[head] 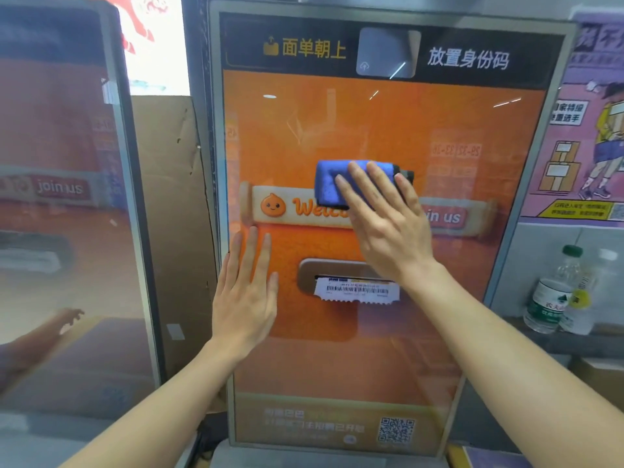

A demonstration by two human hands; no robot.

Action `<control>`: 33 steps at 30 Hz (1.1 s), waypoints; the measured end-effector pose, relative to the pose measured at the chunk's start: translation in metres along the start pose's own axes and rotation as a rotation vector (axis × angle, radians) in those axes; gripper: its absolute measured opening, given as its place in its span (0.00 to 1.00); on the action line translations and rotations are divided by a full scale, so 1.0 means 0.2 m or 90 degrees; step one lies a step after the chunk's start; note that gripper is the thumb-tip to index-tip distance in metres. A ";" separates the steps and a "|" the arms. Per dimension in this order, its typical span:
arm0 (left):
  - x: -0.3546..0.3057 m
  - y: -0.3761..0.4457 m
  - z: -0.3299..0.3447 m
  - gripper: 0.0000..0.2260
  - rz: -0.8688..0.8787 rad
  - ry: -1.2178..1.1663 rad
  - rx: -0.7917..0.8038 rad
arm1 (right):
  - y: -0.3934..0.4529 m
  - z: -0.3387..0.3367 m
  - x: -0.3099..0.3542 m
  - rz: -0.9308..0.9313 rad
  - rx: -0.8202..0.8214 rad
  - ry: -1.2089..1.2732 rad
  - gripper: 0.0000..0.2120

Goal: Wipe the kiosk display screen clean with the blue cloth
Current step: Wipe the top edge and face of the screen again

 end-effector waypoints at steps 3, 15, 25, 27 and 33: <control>0.01 0.00 0.00 0.28 0.000 -0.001 0.010 | 0.10 -0.01 -0.11 0.082 -0.008 -0.010 0.22; -0.03 -0.01 0.01 0.27 -0.026 0.004 -0.010 | -0.12 0.01 0.13 -0.019 0.037 0.056 0.23; -0.02 -0.01 0.00 0.28 -0.044 0.008 0.014 | -0.05 -0.05 -0.25 0.037 0.004 -0.004 0.24; -0.03 -0.02 0.01 0.28 -0.048 0.006 0.019 | -0.03 -0.07 -0.30 0.102 0.006 0.007 0.23; -0.05 -0.02 0.02 0.28 -0.066 -0.002 0.005 | -0.08 -0.07 -0.22 0.139 0.031 0.039 0.24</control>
Point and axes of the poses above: each hand's wrist, its own y-axis towards the middle knuckle, its own z-axis out of the palm, x = y × z, the point moved 3 cm from there along y, towards the middle knuckle, and after that the axes turned 4 degrees about -x, right-handed, at the moved point
